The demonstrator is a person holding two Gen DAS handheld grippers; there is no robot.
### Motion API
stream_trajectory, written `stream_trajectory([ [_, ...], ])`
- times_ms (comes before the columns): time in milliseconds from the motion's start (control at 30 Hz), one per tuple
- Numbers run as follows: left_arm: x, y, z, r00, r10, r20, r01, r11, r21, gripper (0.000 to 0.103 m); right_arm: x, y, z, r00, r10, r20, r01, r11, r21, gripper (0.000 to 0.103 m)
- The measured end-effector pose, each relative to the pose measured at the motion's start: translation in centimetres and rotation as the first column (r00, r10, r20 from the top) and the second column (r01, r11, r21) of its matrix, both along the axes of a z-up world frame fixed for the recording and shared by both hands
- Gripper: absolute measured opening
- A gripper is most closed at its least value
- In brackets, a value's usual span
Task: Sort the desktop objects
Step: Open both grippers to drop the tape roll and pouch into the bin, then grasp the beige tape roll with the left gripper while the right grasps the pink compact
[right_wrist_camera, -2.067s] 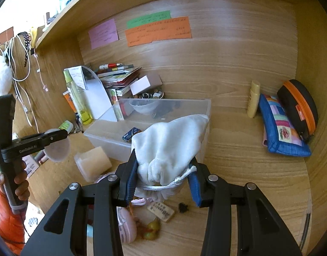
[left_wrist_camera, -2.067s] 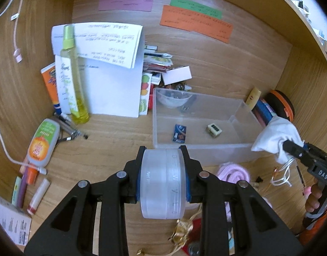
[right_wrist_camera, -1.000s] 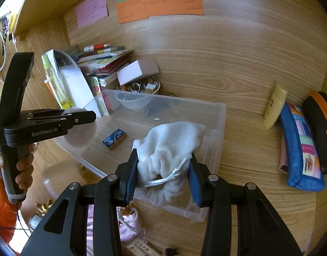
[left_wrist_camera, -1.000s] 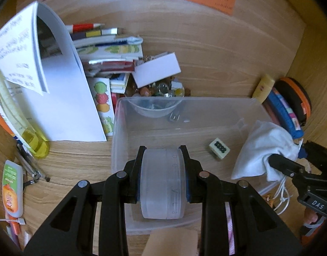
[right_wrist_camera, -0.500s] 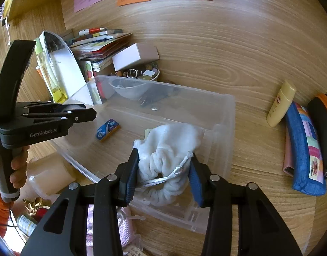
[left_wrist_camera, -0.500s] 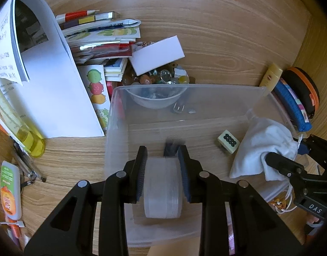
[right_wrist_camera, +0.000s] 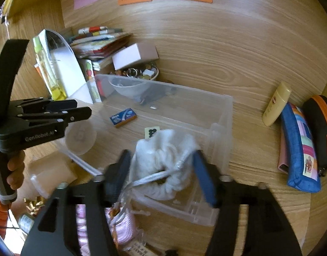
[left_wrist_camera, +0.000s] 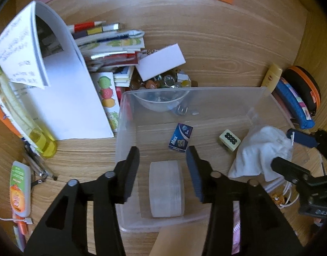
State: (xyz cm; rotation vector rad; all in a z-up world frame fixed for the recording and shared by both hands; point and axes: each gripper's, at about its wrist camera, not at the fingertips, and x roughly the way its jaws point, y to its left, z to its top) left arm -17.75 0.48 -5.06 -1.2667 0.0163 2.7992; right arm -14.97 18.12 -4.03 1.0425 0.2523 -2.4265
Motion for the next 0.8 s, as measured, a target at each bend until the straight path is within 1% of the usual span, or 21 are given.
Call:
stream_trajectory([
  [67, 0.6, 0.1, 0.5, 1.0, 0.004, -0.017, -0.004, 1.0, -0.012, 0.053, 0.7, 0.1, 0.6, 0.999, 0.003, -0.037, -0.003, 1.0, 0.005, 0.071],
  [133, 1.2, 0.1, 0.9, 1.0, 0.006, -0.031, -0.007, 1.0, -0.016, 0.057, 1.5, 0.0, 1.2, 0.997, 0.004, -0.079, -0.002, 1.0, 0.027, 0.077],
  [167, 1.5, 0.2, 1.2, 0.999, 0.006, -0.04, -0.007, 1.0, -0.017, 0.06, 2.1, 0.0, 1.5, 0.995, 0.004, -0.102, 0.0, 0.999, 0.035, 0.079],
  [200, 1.9, 0.3, 1.5, 0.999, 0.007, -0.049, -0.008, 1.0, -0.019, 0.063, 2.4, -0.1, 1.7, 0.994, -0.008, -0.112, 0.012, 0.999, 0.037, 0.082],
  [233, 2.2, 0.3, 1.7, 0.998, 0.008, -0.057, -0.009, 1.0, -0.021, 0.065, 2.9, -0.2, 2.1, 0.992, -0.005, -0.127, 0.01, 0.999, 0.041, 0.084],
  [300, 3.0, 0.3, 2.3, 0.997, 0.012, -0.077, -0.014, 1.0, -0.026, 0.072, 3.8, -0.2, 2.6, 0.988, -0.003, -0.152, 0.01, 0.999, 0.047, 0.084],
  [367, 3.9, 0.3, 2.9, 0.995, 0.015, -0.097, -0.018, 0.999, -0.032, 0.074, 4.5, -0.1, 3.1, 0.985, -0.005, -0.172, 0.014, 0.999, 0.052, 0.084],
  [467, 5.1, 0.1, 3.8, 0.993, 0.018, -0.114, -0.021, 0.999, -0.026, 0.078, 5.4, 0.3, 3.7, 0.982, -0.017, -0.189, 0.026, 0.999, 0.045, 0.086],
  [633, 7.3, -0.4, 4.9, 0.989, 0.03, -0.144, -0.03, 1.0, -0.002, 0.08, 7.0, 1.8, 4.5, 0.98, -0.038, -0.198, 0.041, 0.999, 0.015, 0.087],
  [700, 8.1, -0.7, 5.1, 0.988, 0.039, -0.151, -0.039, 0.999, 0.002, 0.09, 7.5, 2.3, 4.8, 0.978, -0.046, -0.201, 0.048, 0.999, 0.008, 0.089],
  [800, 9.5, -0.9, 5.2, 0.984, 0.052, -0.169, -0.054, 0.999, -0.004, 0.091, 8.5, 3.0, 4.9, 0.978, -0.054, -0.202, 0.054, 0.999, -0.003, 0.09],
])
